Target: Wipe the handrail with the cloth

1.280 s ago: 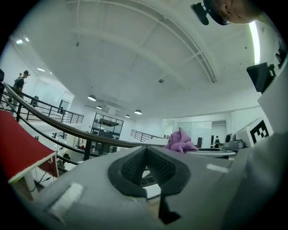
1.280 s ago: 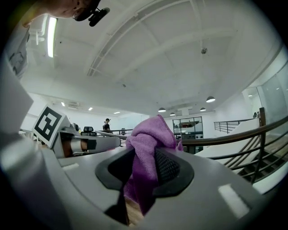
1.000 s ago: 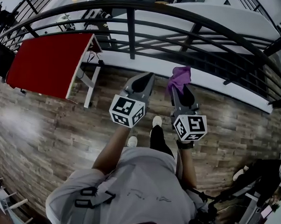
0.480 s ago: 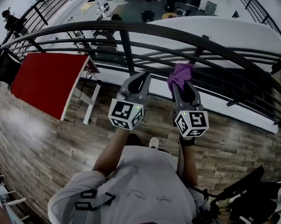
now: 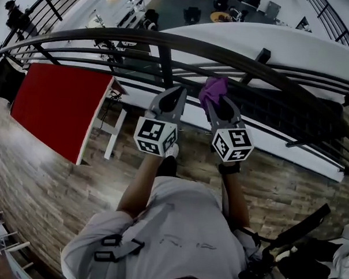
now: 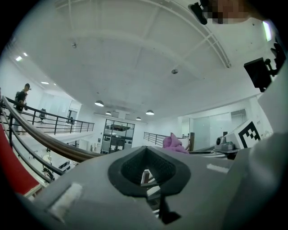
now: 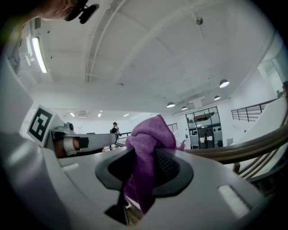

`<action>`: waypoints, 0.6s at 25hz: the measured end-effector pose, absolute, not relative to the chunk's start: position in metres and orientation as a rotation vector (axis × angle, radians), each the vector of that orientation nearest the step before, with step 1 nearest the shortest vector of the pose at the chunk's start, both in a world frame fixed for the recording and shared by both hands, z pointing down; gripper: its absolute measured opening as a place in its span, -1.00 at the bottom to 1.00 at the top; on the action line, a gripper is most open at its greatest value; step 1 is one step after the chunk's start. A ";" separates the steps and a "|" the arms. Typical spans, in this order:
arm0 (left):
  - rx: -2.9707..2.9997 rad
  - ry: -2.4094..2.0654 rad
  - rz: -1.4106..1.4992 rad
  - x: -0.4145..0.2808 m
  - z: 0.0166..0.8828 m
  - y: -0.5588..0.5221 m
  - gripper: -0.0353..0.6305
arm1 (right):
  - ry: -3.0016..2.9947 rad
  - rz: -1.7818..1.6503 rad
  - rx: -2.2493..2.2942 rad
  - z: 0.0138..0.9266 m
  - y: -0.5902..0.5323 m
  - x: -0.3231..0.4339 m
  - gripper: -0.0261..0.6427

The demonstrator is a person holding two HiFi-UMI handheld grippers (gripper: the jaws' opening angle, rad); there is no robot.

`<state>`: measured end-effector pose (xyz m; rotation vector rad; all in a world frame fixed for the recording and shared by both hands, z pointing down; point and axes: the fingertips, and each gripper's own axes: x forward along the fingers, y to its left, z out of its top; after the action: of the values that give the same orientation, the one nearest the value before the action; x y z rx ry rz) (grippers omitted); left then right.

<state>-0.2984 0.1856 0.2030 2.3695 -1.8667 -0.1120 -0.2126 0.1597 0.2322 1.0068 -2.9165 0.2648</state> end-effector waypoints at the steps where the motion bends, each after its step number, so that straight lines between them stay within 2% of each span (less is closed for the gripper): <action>1: 2.371 -1.877 -0.117 -0.312 0.201 0.173 -0.89 | -2.923 0.294 0.996 0.231 0.144 -0.227 -0.57; 10: 2.306 -1.954 -0.167 -0.438 0.204 0.103 -0.89 | -2.845 0.189 0.865 0.252 0.035 -0.372 -0.57; 15: 2.226 -1.960 -0.172 -0.482 0.230 0.083 -0.89 | -2.709 -0.024 0.796 0.282 -0.023 -0.439 -0.57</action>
<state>-0.4820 0.0830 0.2301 2.2263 -1.9604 -0.1720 -0.4389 -0.0233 0.2822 0.7964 -2.7086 -0.0244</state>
